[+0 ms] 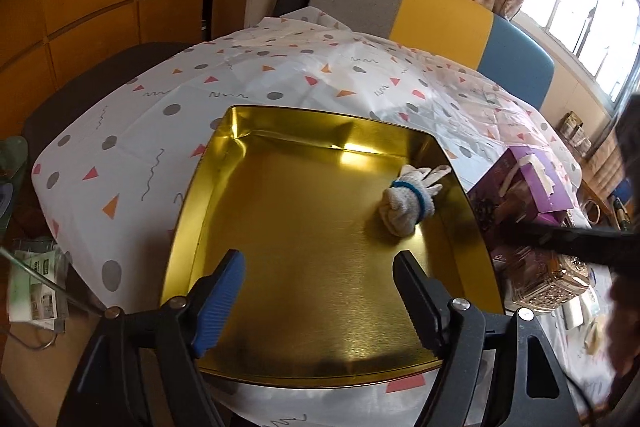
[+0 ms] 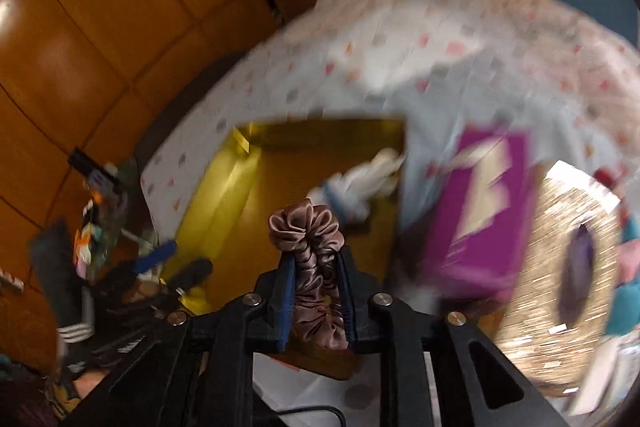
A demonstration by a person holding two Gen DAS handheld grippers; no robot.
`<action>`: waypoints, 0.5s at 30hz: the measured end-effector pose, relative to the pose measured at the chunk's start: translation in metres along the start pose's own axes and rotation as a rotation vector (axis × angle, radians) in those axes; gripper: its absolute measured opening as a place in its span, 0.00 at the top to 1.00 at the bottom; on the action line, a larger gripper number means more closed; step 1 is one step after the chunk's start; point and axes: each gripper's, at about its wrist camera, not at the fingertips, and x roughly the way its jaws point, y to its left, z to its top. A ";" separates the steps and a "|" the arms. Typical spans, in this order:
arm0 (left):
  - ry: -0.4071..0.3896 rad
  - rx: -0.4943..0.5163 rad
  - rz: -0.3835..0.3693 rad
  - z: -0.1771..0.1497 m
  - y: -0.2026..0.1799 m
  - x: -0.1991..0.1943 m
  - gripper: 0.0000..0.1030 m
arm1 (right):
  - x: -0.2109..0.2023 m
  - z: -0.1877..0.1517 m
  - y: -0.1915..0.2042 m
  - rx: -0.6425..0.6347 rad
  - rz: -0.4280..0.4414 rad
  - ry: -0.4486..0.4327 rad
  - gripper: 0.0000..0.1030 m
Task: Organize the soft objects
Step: 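Lower the scrunchie into the gold tray and open the right gripper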
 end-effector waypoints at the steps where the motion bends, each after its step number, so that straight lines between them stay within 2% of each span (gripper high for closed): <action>1: -0.001 -0.006 0.004 0.000 0.002 0.000 0.25 | 0.013 -0.002 -0.001 -0.006 -0.021 0.016 0.76; 3: 0.004 -0.011 0.002 -0.001 0.004 0.001 0.25 | 0.028 -0.006 0.000 -0.006 -0.054 0.037 0.68; 6: 0.003 -0.007 0.002 -0.002 0.004 0.001 0.25 | 0.039 -0.012 0.001 -0.019 -0.090 0.041 0.62; 11: -0.001 0.012 -0.002 -0.004 -0.002 -0.001 0.25 | 0.034 -0.024 0.001 -0.055 -0.148 0.007 0.60; 15: -0.012 0.020 0.006 -0.005 -0.005 -0.003 0.25 | 0.020 -0.031 0.005 -0.056 -0.153 -0.055 0.60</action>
